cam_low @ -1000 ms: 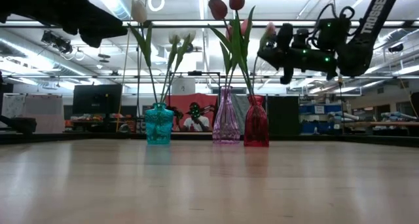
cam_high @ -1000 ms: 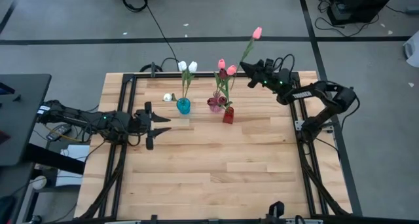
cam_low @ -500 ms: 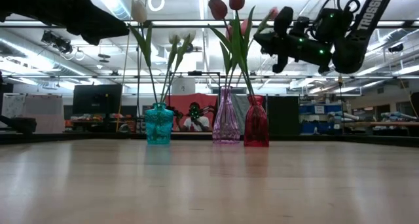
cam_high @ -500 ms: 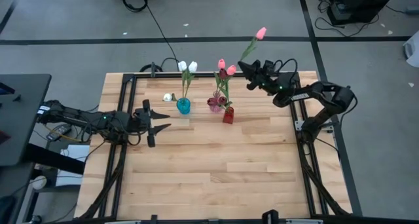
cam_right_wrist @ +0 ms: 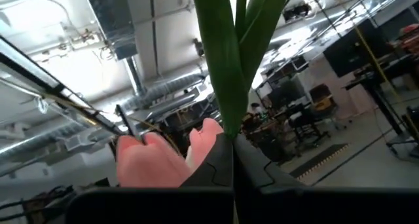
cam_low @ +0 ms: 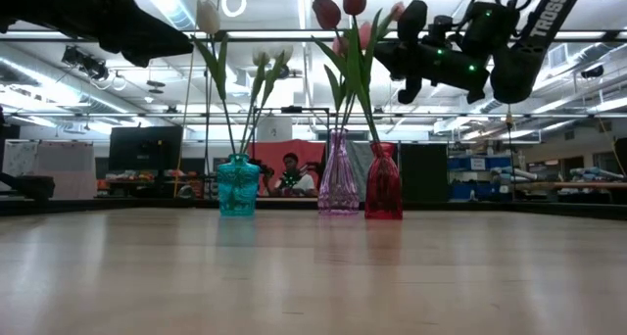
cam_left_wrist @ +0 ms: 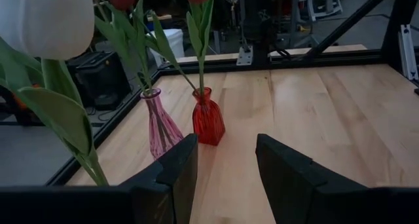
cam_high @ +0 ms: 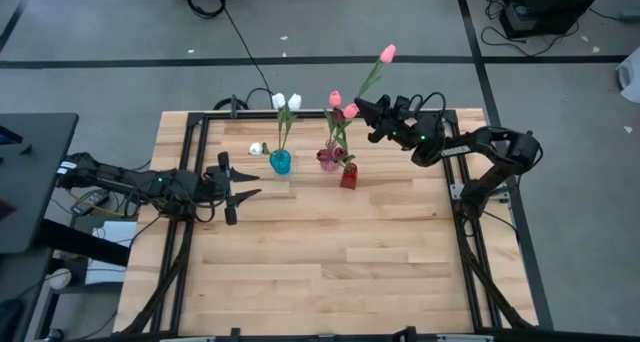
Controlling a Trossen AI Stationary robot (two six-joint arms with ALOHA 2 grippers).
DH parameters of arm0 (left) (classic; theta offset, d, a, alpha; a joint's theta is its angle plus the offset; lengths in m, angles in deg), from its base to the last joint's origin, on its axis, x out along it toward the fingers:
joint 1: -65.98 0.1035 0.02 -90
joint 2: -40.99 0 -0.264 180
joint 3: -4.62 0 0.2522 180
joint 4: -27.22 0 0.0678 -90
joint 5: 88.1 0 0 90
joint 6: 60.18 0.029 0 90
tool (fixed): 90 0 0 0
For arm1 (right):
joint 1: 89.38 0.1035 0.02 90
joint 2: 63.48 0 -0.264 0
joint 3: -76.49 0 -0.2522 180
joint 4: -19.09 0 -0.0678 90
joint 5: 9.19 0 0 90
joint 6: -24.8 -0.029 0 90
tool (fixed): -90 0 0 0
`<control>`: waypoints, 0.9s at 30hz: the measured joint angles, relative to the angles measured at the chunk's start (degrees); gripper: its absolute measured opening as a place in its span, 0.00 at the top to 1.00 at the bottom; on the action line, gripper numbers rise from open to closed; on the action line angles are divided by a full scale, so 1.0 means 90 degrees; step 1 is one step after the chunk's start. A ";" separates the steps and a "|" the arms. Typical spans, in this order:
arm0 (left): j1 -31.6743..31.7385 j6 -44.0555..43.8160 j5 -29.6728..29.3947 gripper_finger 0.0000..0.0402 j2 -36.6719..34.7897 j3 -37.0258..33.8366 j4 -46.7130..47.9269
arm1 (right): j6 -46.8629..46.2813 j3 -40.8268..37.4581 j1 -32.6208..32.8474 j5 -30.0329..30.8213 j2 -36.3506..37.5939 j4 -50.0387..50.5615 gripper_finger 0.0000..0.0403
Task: Sort flowers into vase by color
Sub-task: Put the pink tulip into the pink vase
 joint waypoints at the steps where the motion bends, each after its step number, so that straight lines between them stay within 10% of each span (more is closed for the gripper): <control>1: 0.0000 0.0000 0.0000 0.60 0.0000 0.0000 0.0002 | 0.0015 0.0000 0.0033 0.0049 0.0000 0.0000 1.00; 27: 0.0000 0.0134 -0.0002 0.60 0.0000 0.0000 -0.0066 | 0.1613 0.0267 0.0702 0.0078 0.0002 0.1094 0.98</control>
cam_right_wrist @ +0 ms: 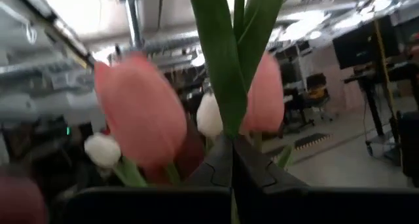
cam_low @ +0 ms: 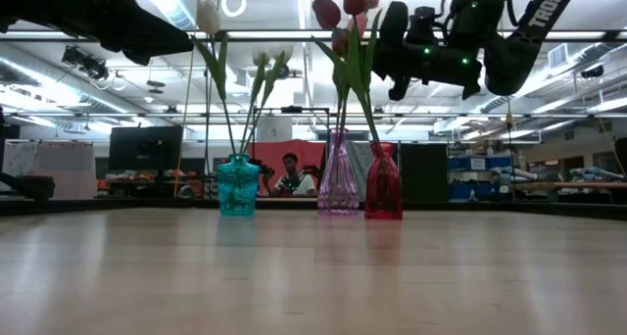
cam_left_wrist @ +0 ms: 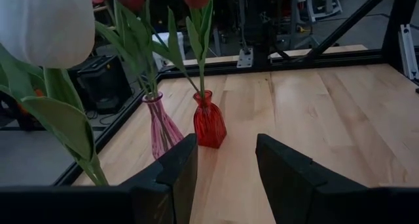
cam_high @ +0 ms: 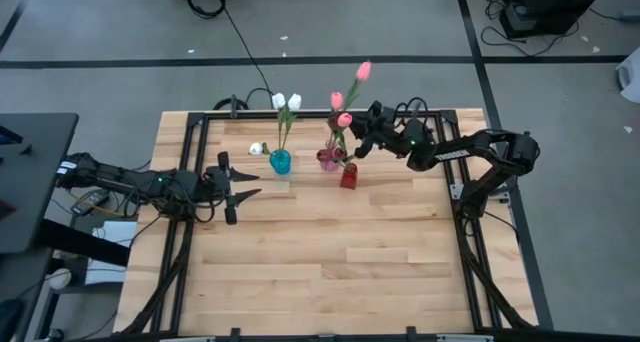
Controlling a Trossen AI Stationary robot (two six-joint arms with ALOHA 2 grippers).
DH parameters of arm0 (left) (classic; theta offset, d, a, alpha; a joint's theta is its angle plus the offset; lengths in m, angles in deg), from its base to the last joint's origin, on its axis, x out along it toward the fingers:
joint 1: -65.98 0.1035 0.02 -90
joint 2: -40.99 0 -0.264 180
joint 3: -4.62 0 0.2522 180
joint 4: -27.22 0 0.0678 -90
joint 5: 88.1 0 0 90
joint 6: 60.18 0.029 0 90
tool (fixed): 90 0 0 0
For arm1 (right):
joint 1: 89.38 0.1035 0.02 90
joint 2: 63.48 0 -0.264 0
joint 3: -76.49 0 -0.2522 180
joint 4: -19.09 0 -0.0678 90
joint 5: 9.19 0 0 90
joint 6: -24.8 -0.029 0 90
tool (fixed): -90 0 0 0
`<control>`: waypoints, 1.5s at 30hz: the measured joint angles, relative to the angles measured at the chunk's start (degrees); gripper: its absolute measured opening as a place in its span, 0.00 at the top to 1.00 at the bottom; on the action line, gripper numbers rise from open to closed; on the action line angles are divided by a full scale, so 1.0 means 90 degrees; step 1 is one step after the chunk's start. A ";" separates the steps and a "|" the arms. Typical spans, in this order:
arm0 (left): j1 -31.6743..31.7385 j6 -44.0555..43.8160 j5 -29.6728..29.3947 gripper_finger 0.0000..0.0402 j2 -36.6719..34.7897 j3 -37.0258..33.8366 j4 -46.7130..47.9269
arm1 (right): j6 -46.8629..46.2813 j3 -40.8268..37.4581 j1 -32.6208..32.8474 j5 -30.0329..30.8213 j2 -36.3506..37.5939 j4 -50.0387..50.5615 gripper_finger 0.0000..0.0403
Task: Sort flowers into vase by color
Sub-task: Put the pink tulip into the pink vase
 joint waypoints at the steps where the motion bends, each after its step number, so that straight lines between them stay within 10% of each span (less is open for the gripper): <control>1: 0.0000 -0.0002 0.0000 0.60 0.0000 0.0000 0.0001 | 0.0022 0.0000 -0.0002 -0.0094 0.0000 0.0133 0.97; 28: 0.0001 -0.0134 0.0002 0.60 0.0001 0.0214 0.0188 | 0.1352 -0.0005 -0.0235 -0.0659 0.0488 0.2924 0.64; 45: 0.0001 0.0010 0.0000 0.60 0.0001 0.0209 0.0164 | 0.2022 -0.0005 -0.0208 -0.0674 0.1609 0.4542 0.62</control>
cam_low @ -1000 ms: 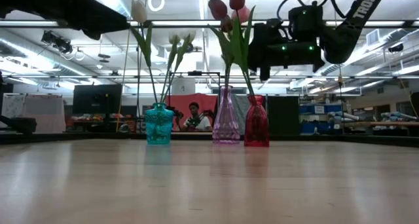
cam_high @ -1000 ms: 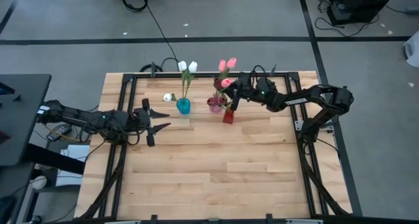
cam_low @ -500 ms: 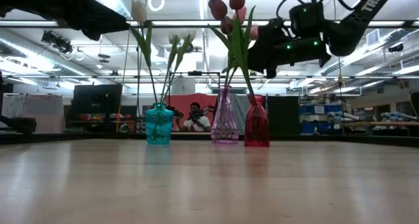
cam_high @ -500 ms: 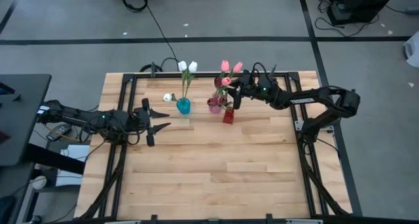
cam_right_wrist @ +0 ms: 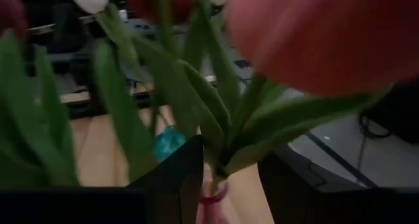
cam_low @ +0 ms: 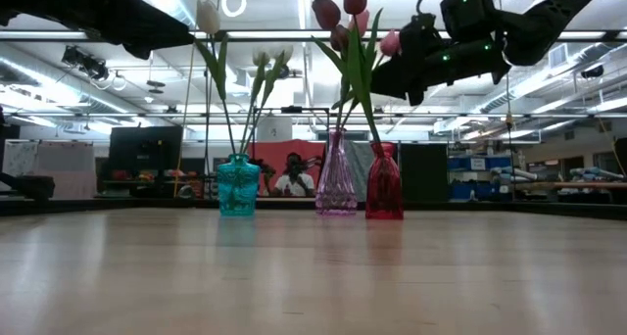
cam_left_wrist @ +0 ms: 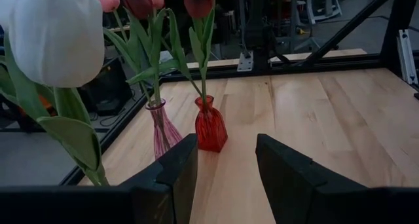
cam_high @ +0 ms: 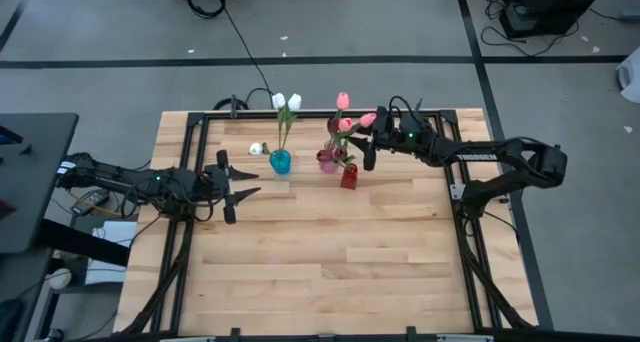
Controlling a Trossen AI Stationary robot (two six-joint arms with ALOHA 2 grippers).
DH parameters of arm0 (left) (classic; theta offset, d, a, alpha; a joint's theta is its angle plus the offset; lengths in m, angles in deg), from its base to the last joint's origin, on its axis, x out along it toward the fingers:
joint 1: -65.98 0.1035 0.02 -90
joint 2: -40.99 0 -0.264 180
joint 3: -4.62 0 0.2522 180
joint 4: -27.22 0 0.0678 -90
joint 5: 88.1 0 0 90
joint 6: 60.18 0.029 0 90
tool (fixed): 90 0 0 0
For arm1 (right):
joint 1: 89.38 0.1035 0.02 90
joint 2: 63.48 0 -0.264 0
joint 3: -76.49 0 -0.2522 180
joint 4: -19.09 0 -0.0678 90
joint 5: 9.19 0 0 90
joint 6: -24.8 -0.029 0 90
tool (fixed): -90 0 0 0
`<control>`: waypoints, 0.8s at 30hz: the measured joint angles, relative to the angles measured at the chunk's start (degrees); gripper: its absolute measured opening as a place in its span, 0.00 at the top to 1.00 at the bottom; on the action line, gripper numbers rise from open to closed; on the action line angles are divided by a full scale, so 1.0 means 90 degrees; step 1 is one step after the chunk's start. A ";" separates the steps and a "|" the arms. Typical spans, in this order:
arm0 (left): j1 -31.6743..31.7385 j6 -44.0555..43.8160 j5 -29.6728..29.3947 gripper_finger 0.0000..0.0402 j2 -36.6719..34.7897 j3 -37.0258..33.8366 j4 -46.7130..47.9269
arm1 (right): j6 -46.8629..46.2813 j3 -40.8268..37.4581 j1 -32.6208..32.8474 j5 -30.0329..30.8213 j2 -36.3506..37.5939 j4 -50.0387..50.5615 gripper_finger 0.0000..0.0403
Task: Sort flowers into vase by color
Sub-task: Put the pink tulip into the pink vase
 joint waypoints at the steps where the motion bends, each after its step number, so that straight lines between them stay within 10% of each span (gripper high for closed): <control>1: 0.0001 0.0000 0.0000 0.60 0.0001 0.0000 0.0000 | 0.0000 0.0000 -0.0028 0.0007 0.0039 0.0020 0.62; 24: -0.0001 -0.0143 0.0001 0.60 0.0001 -0.0007 0.0153 | 0.0329 0.1702 -0.0028 -0.0492 -0.0247 0.2282 0.62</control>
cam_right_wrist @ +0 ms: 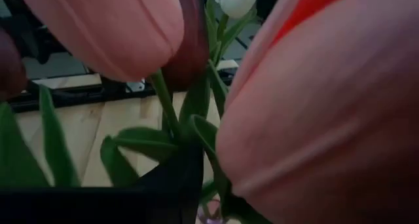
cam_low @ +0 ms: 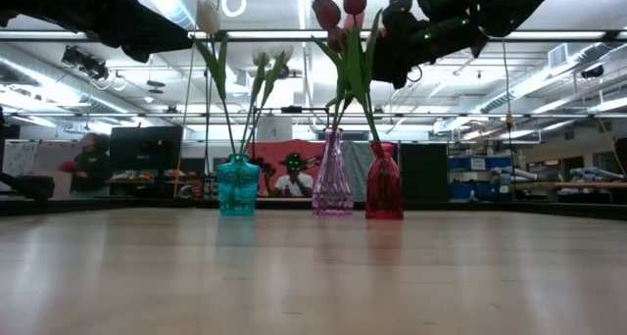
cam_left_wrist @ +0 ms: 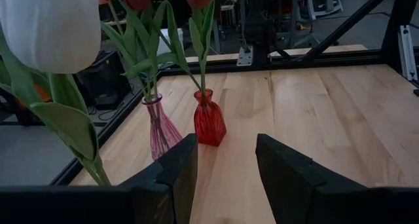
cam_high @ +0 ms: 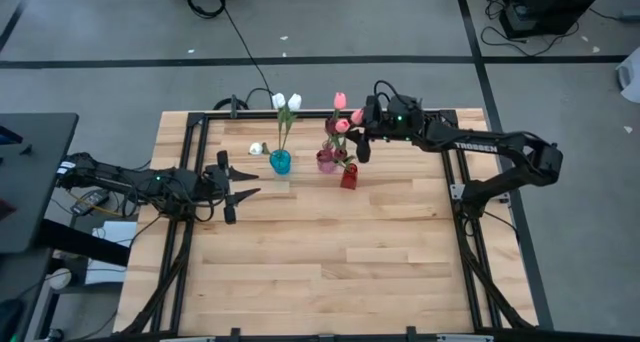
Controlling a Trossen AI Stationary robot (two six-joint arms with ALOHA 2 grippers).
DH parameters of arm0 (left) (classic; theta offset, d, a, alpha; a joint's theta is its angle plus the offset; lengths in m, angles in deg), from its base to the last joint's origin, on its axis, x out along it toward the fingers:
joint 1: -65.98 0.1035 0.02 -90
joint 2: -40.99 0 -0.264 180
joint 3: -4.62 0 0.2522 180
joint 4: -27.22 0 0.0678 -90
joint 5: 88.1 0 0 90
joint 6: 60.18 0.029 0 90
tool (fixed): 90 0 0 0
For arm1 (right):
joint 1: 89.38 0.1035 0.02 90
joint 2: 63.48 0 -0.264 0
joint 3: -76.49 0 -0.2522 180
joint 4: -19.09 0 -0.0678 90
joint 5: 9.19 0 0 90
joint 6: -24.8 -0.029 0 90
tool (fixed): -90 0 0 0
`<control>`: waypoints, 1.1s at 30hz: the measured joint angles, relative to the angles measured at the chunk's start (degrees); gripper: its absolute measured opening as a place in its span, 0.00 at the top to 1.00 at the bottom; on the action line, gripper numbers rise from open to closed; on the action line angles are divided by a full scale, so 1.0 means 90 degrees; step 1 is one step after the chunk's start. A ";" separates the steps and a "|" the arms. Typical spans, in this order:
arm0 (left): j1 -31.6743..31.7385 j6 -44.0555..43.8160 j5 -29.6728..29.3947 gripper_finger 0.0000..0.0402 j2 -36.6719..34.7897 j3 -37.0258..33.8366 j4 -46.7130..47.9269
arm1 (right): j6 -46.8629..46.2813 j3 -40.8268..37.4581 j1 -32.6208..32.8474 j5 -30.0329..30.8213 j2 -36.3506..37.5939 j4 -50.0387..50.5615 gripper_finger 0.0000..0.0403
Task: Sort flowers into vase by color
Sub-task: Put the pink tulip into the pink vase, then adjust the red vase
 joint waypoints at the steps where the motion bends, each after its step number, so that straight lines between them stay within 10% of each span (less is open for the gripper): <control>1: 0.0000 0.0000 0.0001 0.60 -0.0002 0.0000 -0.0002 | 0.0006 0.0000 0.0000 0.0000 0.0054 0.0113 0.62; 33: 0.0000 -0.0159 0.0003 0.60 -0.0002 0.0202 0.0053 | 0.0129 -0.0017 0.0085 0.0721 0.1679 0.4361 0.51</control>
